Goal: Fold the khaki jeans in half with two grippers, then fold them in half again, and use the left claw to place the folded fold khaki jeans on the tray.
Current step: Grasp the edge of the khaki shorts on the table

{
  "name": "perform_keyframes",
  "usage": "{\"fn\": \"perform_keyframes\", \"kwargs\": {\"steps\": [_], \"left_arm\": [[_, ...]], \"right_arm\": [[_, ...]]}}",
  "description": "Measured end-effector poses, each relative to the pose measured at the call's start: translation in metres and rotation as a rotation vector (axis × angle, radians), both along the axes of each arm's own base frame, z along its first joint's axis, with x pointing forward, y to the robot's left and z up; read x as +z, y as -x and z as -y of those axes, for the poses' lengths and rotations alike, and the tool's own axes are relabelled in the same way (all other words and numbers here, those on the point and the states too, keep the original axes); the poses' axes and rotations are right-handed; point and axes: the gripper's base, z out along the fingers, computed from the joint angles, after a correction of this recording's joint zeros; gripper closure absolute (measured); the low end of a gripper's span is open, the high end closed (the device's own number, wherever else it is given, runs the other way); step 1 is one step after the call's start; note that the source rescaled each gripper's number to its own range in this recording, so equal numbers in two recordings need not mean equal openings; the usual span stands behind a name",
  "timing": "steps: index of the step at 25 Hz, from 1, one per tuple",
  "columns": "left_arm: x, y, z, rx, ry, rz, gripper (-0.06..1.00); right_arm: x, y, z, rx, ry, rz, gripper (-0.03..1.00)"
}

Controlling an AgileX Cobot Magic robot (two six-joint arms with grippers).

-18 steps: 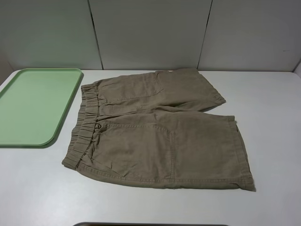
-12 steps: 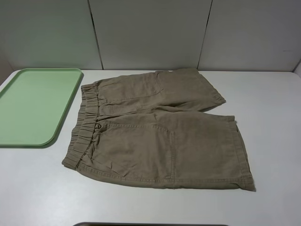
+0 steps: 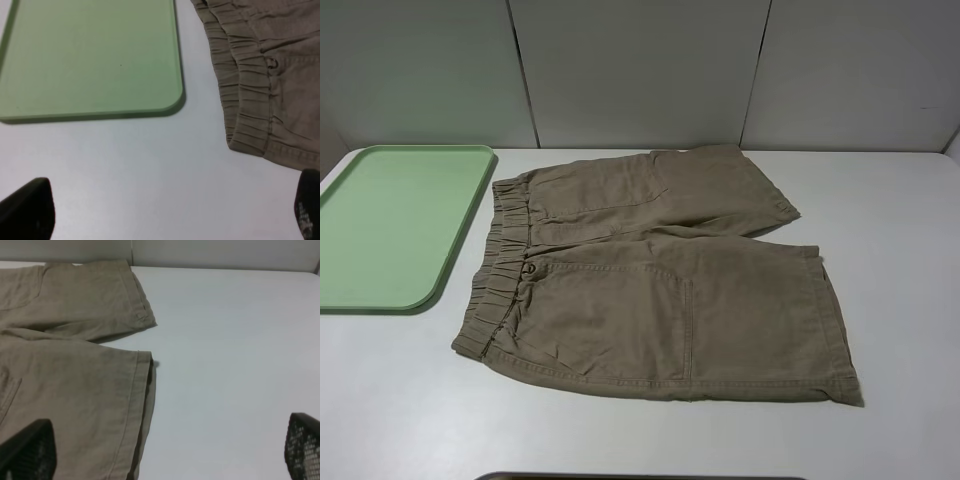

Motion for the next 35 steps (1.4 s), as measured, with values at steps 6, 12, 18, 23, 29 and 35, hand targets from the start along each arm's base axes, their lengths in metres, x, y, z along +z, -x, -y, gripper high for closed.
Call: {"fn": "perform_keyframes", "kwargs": {"steps": [6, 12, 18, 23, 29, 35], "left_arm": [[0.000, 0.000, 0.000, -0.016, 0.000, 0.000, -0.01], [0.000, 0.000, 0.000, -0.033, 0.000, 0.000, -0.01], [0.000, 0.000, -0.001, -0.095, 0.000, 0.000, -0.01], [0.000, 0.000, 0.000, -0.099, 0.006, 0.000, -0.01], [0.008, 0.000, 0.002, -0.126, 0.024, 0.064, -0.01], [0.025, -0.005, 0.012, -0.294, -0.027, 0.151, -0.01]], "right_arm": [[0.000, 0.000, 0.000, 0.000, 0.000, 0.000, -0.03], [0.000, 0.000, 0.000, 0.008, 0.000, 0.000, -0.03], [0.000, 0.000, 0.000, 0.051, 0.003, 0.000, -0.03], [0.000, 0.000, 0.001, 0.056, 0.008, 0.001, -0.03], [0.000, 0.000, 0.001, 0.072, 0.011, 0.004, -0.03], [0.031, -0.011, 0.002, 0.140, 0.126, 0.146, -0.03]]}}
